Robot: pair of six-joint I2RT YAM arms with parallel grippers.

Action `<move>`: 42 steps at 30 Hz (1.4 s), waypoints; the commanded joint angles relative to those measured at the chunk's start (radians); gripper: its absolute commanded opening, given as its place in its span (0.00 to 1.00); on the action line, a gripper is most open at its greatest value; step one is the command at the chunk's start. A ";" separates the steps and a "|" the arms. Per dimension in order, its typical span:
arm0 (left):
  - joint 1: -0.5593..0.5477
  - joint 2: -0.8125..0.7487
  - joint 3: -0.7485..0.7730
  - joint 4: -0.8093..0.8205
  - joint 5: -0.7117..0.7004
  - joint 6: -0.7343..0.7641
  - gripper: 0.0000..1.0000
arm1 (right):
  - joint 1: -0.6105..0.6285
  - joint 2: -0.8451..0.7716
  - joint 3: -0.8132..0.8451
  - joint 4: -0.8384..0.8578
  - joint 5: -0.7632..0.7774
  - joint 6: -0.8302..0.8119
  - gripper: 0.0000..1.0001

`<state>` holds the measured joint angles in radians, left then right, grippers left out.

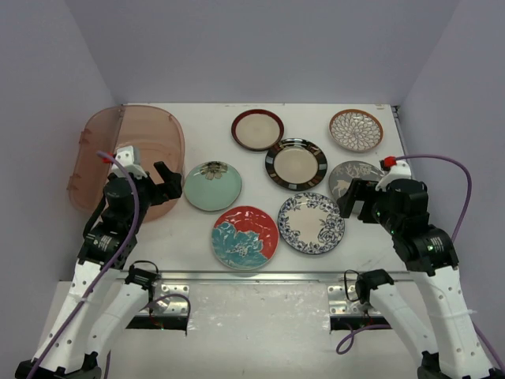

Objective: Place the plates into the plastic bin on the countertop

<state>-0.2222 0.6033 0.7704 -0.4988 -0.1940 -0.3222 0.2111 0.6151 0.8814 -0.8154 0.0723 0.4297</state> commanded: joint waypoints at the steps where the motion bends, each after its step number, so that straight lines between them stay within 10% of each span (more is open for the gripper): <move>1: -0.006 -0.014 -0.002 0.031 -0.015 -0.011 1.00 | -0.004 0.009 0.002 0.035 0.073 0.012 0.99; 11: -0.006 -0.003 -0.005 0.042 0.015 -0.011 1.00 | -0.004 0.052 -0.143 0.352 -0.307 -0.067 0.99; 18: -0.006 -0.016 -0.011 0.045 0.020 -0.009 1.00 | 0.026 0.552 -0.032 0.689 -0.933 -0.078 0.99; 28: -0.006 -0.028 -0.016 0.051 0.024 -0.006 1.00 | 0.290 1.299 0.654 0.102 -0.692 -0.561 0.97; 42: -0.006 -0.029 -0.016 0.052 0.027 -0.003 1.00 | 0.371 1.546 0.670 0.033 -0.660 -0.691 0.83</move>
<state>-0.2222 0.5809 0.7532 -0.4957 -0.1738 -0.3233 0.5707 2.1759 1.5791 -0.8000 -0.5832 -0.2168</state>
